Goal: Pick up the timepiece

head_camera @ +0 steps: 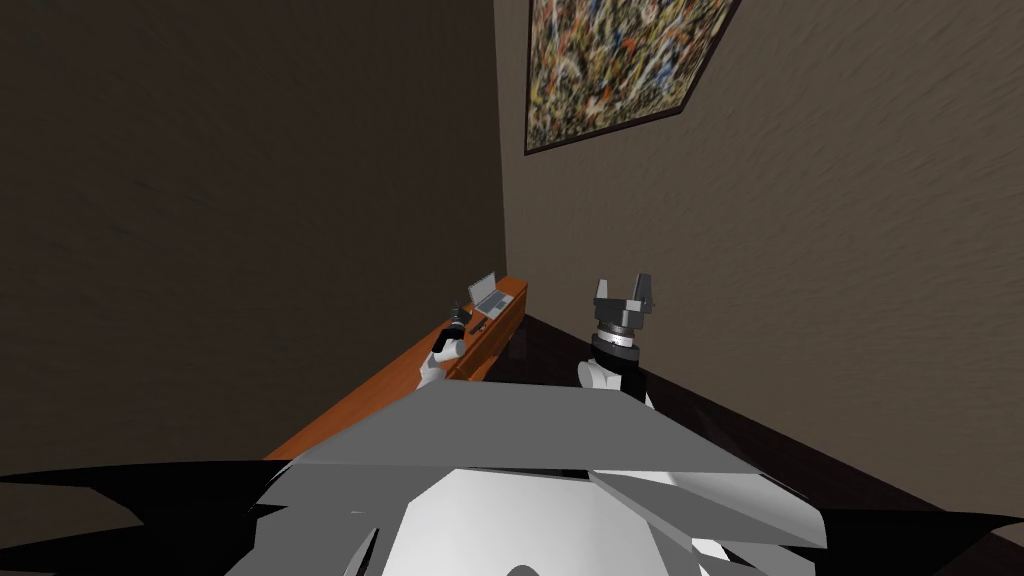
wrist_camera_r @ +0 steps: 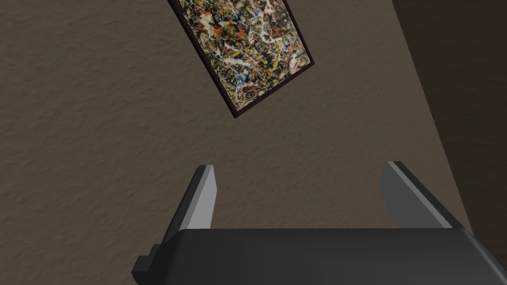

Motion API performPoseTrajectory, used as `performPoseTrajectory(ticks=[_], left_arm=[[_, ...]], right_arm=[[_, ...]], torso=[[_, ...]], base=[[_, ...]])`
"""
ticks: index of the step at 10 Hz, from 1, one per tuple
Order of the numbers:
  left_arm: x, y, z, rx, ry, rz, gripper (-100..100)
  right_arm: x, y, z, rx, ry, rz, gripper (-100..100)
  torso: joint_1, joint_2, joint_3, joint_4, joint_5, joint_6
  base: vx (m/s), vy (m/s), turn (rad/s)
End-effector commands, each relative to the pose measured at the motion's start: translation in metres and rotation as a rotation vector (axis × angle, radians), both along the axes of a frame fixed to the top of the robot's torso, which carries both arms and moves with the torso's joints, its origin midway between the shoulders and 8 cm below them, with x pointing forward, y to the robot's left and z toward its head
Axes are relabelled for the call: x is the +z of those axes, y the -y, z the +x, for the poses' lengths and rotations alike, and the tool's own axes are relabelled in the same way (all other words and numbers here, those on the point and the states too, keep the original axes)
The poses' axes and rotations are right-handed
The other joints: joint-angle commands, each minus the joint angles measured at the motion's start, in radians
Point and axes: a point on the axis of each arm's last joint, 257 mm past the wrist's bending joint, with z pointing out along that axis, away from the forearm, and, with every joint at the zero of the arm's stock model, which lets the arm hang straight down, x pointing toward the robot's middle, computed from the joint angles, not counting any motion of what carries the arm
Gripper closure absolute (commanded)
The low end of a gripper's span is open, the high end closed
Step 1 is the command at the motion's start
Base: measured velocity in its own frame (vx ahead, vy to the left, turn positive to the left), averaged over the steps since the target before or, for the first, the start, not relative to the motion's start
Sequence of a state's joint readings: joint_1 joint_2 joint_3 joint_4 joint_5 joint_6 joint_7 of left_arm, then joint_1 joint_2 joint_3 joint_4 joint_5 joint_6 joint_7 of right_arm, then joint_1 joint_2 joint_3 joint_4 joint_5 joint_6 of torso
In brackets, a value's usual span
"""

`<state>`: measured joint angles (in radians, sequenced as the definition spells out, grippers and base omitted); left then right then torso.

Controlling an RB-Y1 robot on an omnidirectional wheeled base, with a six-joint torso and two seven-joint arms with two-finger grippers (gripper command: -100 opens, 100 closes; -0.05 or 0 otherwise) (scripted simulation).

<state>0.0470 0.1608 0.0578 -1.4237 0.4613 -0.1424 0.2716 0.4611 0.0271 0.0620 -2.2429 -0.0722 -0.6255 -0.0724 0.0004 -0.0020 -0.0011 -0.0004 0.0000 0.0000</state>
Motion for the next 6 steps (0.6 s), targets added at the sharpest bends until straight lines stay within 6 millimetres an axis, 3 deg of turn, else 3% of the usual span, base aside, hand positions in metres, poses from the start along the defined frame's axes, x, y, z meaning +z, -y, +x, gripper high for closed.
performPoseTrajectory(ticks=[1, 6], left_arm=[[-0.021, -0.002, -0.003, 0.009, -0.045, -0.03, -100], [-0.076, -0.01, 0.0, 0.044, -0.166, -0.188, -100]], right_arm=[[0.0, 0.0, 0.0, 0.0, 0.0, 0.0, 0], [0.0, 0.0, 0.0, 0.0, 0.0, 0.0, 0]], torso=[[0.0, 0.0, 0.0, 0.0, 0.0, 0.0], [0.0, 0.0, 0.0, 0.0, 0.0, 0.0]], base=[[0.023, 0.001, -0.015], [0.031, 0.0, -0.022]])
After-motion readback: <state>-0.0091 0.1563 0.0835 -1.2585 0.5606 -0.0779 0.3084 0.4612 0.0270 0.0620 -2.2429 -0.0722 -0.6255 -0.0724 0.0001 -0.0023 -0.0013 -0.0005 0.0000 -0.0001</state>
